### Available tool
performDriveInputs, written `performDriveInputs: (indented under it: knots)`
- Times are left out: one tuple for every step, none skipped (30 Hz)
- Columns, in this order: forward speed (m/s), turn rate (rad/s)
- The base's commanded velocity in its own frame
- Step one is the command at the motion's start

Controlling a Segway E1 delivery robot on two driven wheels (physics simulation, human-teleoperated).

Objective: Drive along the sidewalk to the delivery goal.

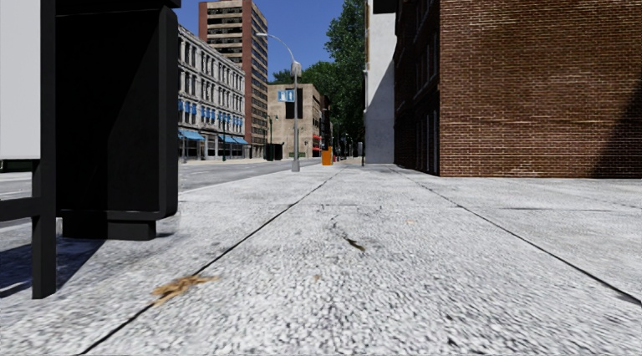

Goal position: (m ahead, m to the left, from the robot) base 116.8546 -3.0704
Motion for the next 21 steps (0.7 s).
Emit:
performDriveInputs:
  knots:
    - [2.0,0.0]
    - [2.0,0.0]
    - [2.0,0.0]
    - [2.0,0.0]
    - [2.0,0.0]
    - [2.0,0.0]
    - [2.0,0.0]
    - [2.0,0.0]
    - [2.0,0.0]
    - [2.0,0.0]
    - [2.0,0.0]
    - [2.0,0.0]
    - [2.0,0.0]
    - [2.0,0.0]
    - [2.0,0.0]
    - [2.0,0.0]
    - [2.0,0.0]
    - [2.0,0.0]
    - [2.0,0.0]
    - [2.0,0.0]
    - [2.0,0.0]
